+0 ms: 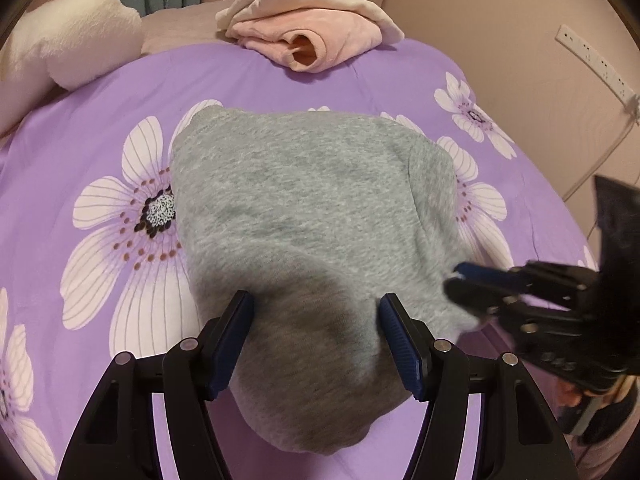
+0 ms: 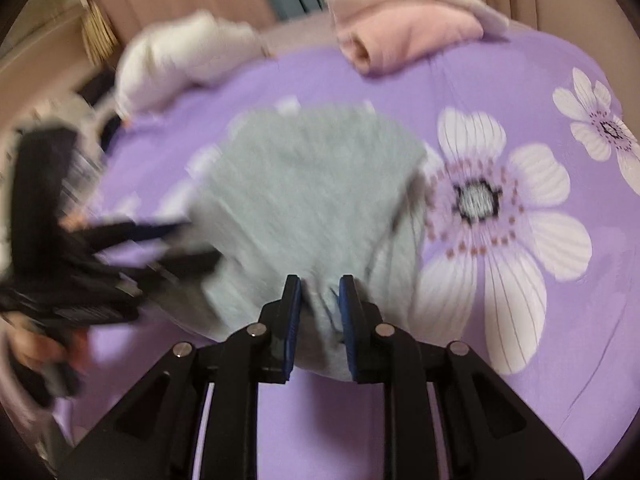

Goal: Fold small clothes
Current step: 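Press the narrowed sweatshirt flat with both grippers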

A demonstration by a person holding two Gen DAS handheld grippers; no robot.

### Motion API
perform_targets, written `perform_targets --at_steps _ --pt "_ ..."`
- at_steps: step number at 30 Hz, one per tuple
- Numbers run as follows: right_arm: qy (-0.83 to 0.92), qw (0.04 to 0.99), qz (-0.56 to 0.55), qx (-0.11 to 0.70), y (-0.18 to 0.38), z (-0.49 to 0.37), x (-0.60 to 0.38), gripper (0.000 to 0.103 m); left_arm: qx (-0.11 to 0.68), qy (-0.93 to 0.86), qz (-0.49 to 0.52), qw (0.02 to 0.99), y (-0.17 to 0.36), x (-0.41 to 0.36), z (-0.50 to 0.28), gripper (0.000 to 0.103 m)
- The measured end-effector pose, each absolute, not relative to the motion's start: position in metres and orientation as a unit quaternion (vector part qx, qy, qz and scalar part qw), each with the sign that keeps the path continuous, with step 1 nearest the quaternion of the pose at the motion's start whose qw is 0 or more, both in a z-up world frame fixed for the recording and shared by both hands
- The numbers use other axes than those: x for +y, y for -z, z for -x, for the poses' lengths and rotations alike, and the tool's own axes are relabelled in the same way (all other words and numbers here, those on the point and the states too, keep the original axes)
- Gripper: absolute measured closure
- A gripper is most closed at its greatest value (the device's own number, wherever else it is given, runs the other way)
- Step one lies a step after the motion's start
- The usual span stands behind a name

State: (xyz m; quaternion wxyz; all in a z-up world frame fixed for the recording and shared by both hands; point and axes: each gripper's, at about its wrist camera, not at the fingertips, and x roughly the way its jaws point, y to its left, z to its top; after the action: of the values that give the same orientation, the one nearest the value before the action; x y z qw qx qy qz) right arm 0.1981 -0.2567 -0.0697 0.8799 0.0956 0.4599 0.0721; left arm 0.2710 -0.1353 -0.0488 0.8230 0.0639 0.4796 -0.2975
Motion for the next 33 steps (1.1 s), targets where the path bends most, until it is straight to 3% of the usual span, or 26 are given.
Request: perform_targets --at_steps 11,23,27,33 --pt "-0.073 0.879 -0.143 0.449 0.077 -0.192 -0.27 0.085 0.453 0.335 0.029 0.826 0.007 -0.093 -0.253 0.038" --pt "-0.071 0.878 -0.153 0.448 0.071 -0.189 -0.27 0.083 0.504 0.352 0.021 0.788 0.051 -0.108 -0.25 0.043" --pt "-0.068 0.898 -0.157 0.405 0.046 -0.191 -0.27 0.08 0.501 0.354 0.004 0.789 0.053 -0.113 -0.248 0.043" --pt "-0.064 0.899 -0.175 0.396 0.031 -0.247 -0.269 0.08 0.505 0.358 0.004 0.785 0.052 -0.112 -0.251 0.043"
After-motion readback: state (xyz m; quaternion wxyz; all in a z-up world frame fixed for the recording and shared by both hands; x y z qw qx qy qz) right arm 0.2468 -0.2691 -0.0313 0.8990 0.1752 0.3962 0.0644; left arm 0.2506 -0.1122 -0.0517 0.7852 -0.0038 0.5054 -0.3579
